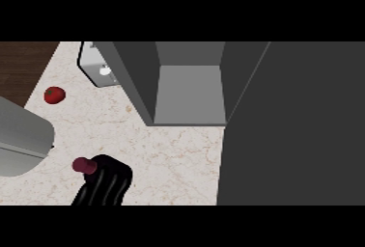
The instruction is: Pick up the wine, place it into the cabinet and close the cabinet
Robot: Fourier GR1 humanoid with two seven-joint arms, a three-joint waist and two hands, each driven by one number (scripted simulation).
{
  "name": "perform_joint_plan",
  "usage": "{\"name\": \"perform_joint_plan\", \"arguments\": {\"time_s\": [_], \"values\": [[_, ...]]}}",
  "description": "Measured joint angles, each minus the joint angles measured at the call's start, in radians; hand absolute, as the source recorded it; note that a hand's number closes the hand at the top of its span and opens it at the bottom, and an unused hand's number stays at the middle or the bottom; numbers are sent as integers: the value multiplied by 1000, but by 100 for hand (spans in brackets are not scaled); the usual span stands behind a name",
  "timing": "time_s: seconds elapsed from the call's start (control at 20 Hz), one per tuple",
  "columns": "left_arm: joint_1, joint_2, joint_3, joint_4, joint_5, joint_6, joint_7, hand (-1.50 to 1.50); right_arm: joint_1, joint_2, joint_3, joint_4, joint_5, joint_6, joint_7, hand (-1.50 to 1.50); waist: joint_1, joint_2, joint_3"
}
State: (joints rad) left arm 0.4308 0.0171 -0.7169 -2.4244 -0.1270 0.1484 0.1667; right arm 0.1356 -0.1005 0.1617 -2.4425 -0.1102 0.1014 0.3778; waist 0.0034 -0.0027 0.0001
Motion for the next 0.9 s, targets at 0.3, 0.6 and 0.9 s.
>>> {"name": "perform_joint_plan", "arguments": {"time_s": [0.3, 0.6, 0.9], "values": [[-13, 6, -40, -11, -16, 71, 61, -150, -33, 8, 26, -20, 24, -26, 61, -150, -1, 0, 0], [-26, 29, -23, -27, -12, 112, 93, -150, -99, 9, 18, -28, 37, -60, 131, -150, 0, 0, 0], [-37, 66, 41, -47, 17, 131, 115, -150, -111, 5, 15, -37, 47, -65, 148, -150, -1, -1, 0]]}}
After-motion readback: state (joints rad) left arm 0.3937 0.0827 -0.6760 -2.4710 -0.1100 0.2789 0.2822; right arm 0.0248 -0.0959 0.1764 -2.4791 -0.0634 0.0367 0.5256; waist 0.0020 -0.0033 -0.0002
